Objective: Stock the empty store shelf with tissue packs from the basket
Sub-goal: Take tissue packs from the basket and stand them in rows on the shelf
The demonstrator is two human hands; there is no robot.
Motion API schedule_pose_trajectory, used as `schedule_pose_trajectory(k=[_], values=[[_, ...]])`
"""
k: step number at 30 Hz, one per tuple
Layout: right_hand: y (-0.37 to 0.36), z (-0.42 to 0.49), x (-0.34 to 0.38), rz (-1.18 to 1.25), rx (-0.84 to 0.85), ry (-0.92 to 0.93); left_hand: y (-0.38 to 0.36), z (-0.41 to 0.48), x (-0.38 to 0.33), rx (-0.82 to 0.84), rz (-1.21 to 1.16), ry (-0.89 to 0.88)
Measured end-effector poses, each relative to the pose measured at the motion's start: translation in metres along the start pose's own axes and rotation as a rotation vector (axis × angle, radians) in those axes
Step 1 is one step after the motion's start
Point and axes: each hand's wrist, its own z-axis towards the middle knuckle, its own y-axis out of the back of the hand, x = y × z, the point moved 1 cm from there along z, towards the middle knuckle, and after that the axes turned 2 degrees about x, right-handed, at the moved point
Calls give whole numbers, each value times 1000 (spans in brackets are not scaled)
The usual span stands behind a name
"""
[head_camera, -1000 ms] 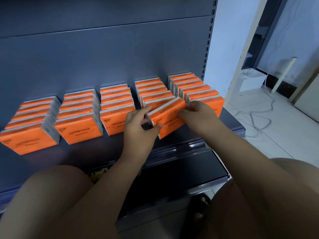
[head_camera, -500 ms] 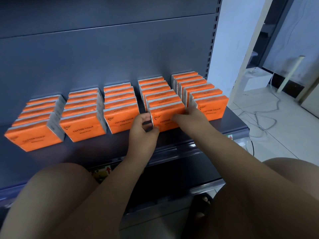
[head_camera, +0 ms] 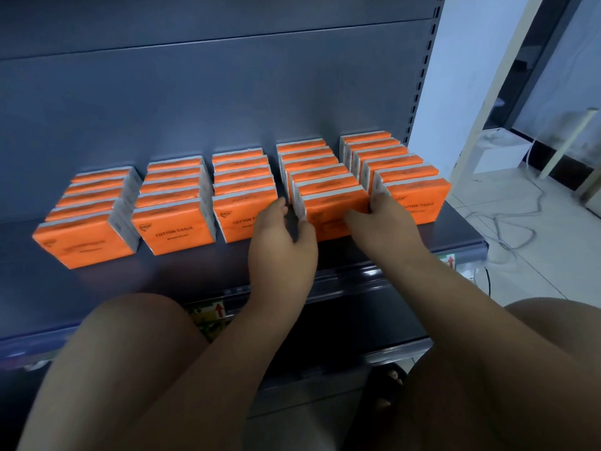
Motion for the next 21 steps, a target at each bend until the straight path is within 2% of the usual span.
schedule_pose_trajectory(k=[5, 9, 14, 21], values=[[0, -18, 13, -169, -94, 183, 29, -4, -16, -10, 185, -198], [-20, -41, 40, -186, -31, 408, 70, 10, -15, 22, 554, -297], [-65, -80, 81, -89, 121, 686, 151, -4, -12, -81, 891, -221], [-137, -155, 157, 2, 318, 934, 273, -85, 22, -245, 1070, 22]])
